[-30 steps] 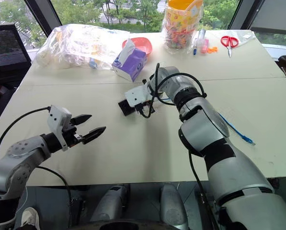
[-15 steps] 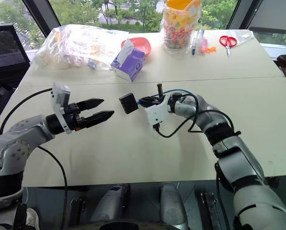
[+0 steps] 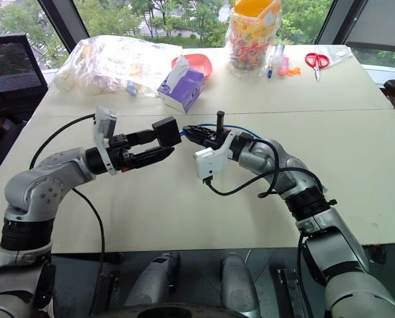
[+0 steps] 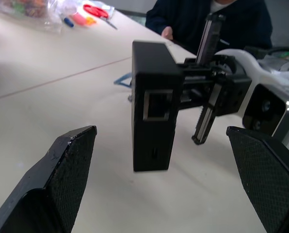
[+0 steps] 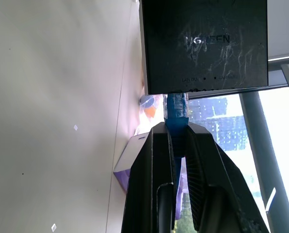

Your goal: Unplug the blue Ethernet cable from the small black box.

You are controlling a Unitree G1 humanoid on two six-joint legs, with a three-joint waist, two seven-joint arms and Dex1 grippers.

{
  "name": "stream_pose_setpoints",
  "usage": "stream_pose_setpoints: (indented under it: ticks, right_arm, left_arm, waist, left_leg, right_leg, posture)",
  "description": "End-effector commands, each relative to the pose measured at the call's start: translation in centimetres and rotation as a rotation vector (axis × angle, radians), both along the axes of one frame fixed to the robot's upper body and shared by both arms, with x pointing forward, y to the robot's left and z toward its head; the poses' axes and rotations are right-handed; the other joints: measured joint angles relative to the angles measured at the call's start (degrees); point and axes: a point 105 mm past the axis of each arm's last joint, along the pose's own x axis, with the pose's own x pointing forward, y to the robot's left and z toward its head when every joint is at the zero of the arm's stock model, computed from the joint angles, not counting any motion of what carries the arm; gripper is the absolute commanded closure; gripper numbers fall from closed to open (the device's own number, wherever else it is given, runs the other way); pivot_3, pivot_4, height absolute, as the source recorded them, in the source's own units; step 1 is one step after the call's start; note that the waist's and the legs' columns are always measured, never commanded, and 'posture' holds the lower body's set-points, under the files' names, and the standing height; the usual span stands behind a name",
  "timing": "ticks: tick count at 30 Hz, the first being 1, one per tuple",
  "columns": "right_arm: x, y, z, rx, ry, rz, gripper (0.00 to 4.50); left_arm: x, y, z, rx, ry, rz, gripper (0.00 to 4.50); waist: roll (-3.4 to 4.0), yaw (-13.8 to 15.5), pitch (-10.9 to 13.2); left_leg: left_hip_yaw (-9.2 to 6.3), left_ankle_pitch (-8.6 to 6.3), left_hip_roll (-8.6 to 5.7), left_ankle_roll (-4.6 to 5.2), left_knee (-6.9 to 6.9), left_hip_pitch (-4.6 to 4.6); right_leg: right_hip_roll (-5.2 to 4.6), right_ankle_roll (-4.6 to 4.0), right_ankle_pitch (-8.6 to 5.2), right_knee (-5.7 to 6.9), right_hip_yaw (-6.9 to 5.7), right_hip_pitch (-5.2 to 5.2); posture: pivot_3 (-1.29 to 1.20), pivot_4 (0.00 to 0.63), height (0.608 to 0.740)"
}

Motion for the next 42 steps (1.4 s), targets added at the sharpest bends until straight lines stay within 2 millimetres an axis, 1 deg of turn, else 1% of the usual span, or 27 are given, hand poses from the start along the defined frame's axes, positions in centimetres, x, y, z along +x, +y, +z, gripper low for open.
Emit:
stream_pose_setpoints:
  ticks: [1,4,5,7,8,15,17,18,19,21,23,26,28,30,33,35,37,40,42]
  right_arm:
    - [-0.5,0.1,1.2,0.024,-0.034,0.020,4.50]
    - [-0.6,0.1,1.1,0.022,-0.029,0.023,4.50]
    - [-0.7,0.2,1.0,0.022,-0.027,0.026,4.50]
    - [-0.8,0.3,0.9,0.016,-0.026,0.032,4.50]
    - [-0.9,0.3,0.9,0.013,-0.027,0.035,4.50]
    - [-1.4,0.7,0.5,0.010,0.001,0.068,4.50]
    - [-1.5,0.7,0.6,0.036,0.037,0.080,3.59]
    - [-1.4,0.6,0.6,0.044,0.058,0.078,3.30]
    - [-1.2,0.5,0.6,0.044,0.076,0.073,2.83]
    - [-1.0,0.3,0.2,0.044,0.166,0.066,1.84]
    - [-1.3,0.1,-0.3,0.036,0.283,0.095,0.78]
    - [-1.6,-0.5,-0.2,0.065,0.453,0.118,0.78]
    - [-1.8,-0.8,0.2,0.091,0.555,0.137,0.78]
    - [-1.6,-1.3,0.6,0.134,0.695,0.147,0.78]
    - [-1.2,-1.9,1.7,0.266,0.911,0.168,0.78]
    - [-1.0,-2.0,2.6,0.341,1.054,0.223,0.78]
    - [-1.5,-2.2,2.4,0.284,1.209,0.247,0.78]
    - [-1.7,-2.1,2.5,0.256,1.299,0.257,0.78]
    - [-2.2,-2.0,2.3,0.209,1.356,0.274,0.78]
  left_arm:
    - [0.0,-0.2,0.9,-0.018,-0.045,-0.001,0.88]
    - [0.0,-0.3,0.8,-0.025,-0.046,0.000,2.24]
    - [-0.1,-0.4,0.8,-0.026,-0.046,-0.001,2.79]
    - [-0.1,-0.5,0.7,-0.028,-0.044,-0.003,3.69]
    - [-0.1,-0.6,0.6,-0.028,-0.042,-0.003,4.04]
    - [-0.3,-0.5,-0.1,-0.010,-0.028,0.013,4.05]
    - [-0.4,-0.4,-0.2,-0.001,-0.030,0.017,4.05]
    - [-0.4,-0.3,-0.3,0.004,-0.032,0.019,4.05]
    - [-0.6,-0.3,-0.3,0.011,-0.042,0.009,4.05]
    - [-1.2,-0.4,-0.4,0.019,-0.046,-0.019,4.05]
    - [-1.6,-0.3,-0.6,0.023,-0.040,-0.030,4.05]
    - [-2.2,-0.1,-0.9,0.036,-0.040,-0.047,4.05]
    - [-2.6,0.0,-0.9,0.048,-0.046,-0.063,4.05]
    - [-3.0,0.2,-0.8,0.057,-0.051,-0.081,4.05]
    - [-3.4,0.4,-0.6,0.058,-0.065,-0.105,4.05]
    - [-3.5,0.4,-0.5,0.053,-0.071,-0.109,4.05]
    - [-3.6,0.4,-0.4,0.046,-0.066,-0.117,4.05]
    - [-3.9,0.3,-0.4,0.041,-0.060,-0.131,4.05]
    - [-4.2,0.2,-0.5,0.044,-0.057,-0.149,4.05]
  waist:
    - [0.00,-0.07,0.00]
    - [0.00,0.01,0.00]
    - [0.00,0.01,0.00]
    - [0.00,0.00,0.00]
    - [0.00,0.02,0.00]
    - [-0.01,-0.01,0.00]
    - [-0.01,0.01,0.00]
    - [-0.01,-0.04,0.00]
    - [-0.01,-0.06,0.00]
    - [-0.01,-0.02,0.00]
    - [-0.01,-0.02,0.00]
    - [-0.01,-0.02,0.00]
    - [-0.01,-0.01,0.00]
    - [-0.01,0.02,0.01]
    - [-0.01,0.03,0.01]
    - [-0.02,-0.01,0.01]
    - [0.00,0.00,0.02]
    - [0.00,0.04,0.02]
    - [-0.01,0.03,0.01]
  left_leg:
    - [0.00,0.00,0.00,0.00,0.00,0.01]
    - [0.00,0.00,0.00,0.00,0.00,0.01]
    - [0.00,0.00,0.00,0.00,0.01,0.01]
    - [0.00,0.00,0.00,0.00,0.02,0.01]
    - [0.00,0.00,0.00,0.00,0.02,0.01]
    - [-0.01,0.00,0.00,0.00,0.03,0.01]
    - [-0.01,0.00,0.00,0.00,0.03,0.01]
    - [-0.01,0.00,0.00,0.00,0.03,0.01]
    - [-0.01,0.00,0.00,0.01,0.03,0.01]
    - [-0.01,0.00,0.00,0.01,0.03,0.02]
    - [-0.01,0.00,0.00,0.01,0.04,0.02]
    - [-0.02,-0.02,0.01,0.04,0.04,0.11]
    - [-0.03,-0.03,0.01,0.05,0.04,0.13]
    - [-0.03,-0.03,0.01,0.05,0.04,0.14]
    - [-0.05,-0.03,0.02,0.05,0.05,0.14]
    - [-0.06,-0.03,0.02,0.06,0.05,0.14]
    - [-0.05,-0.03,0.03,0.06,0.05,0.14]
    - [-0.05,-0.04,0.03,0.07,0.04,0.13]
    - [-0.03,-0.05,0.02,0.09,0.04,0.12]
  right_leg:
    - [0.00,0.00,0.00,0.00,0.00,0.00]
    - [0.00,0.00,0.00,0.02,0.00,0.00]
    - [0.00,0.00,0.00,0.02,0.00,0.00]
    - [0.00,0.00,0.00,0.02,0.00,0.01]
    - [0.00,0.00,0.00,0.02,0.00,0.01]
    - [0.00,0.00,0.00,0.03,0.00,0.01]
    - [0.00,0.00,0.00,0.03,0.00,0.01]
    - [0.00,0.00,0.00,0.03,0.00,0.02]
    - [0.00,0.00,0.00,0.03,0.00,0.02]
    - [0.00,0.00,0.00,0.03,0.00,0.03]
    - [0.00,0.00,0.00,0.03,0.00,0.04]
    - [0.00,-0.01,0.00,0.01,-0.01,0.16]
    - [0.00,-0.02,-0.01,0.01,-0.01,0.19]
    - [0.00,-0.05,-0.03,0.01,-0.01,0.19]
    - [0.00,-0.18,-0.10,0.01,-0.02,0.20]
    - [0.00,-0.19,-0.11,0.01,-0.02,0.20]
    - [0.00,-0.19,-0.11,0.01,-0.02,0.18]
    - [-0.01,-0.19,-0.11,-0.01,-0.03,0.18]
    - [0.00,-0.19,-0.11,-0.02,-0.02,0.16]
  posture:
    - [0.00,0.150,0.726]
    - [0.00,0.150,0.726]
    - [0.00,0.150,0.726]
    - [0.00,0.150,0.726]
    - [0.00,0.150,0.726]
    - [0.00,0.150,0.726]
    - [0.00,0.150,0.726]
    - [0.00,0.150,0.726]
    - [0.00,0.150,0.726]
    - [0.00,0.150,0.726]
    - [0.00,0.150,0.726]
    - [0.00,0.150,0.726]
    - [0.00,0.150,0.726]
    - [0.00,0.150,0.726]
    - [0.00,0.150,0.726]
    - [0.00,0.150,0.726]
    - [0.00,0.150,0.726]
    - [0.00,0.150,0.726]
    - [0.00,0.150,0.726]
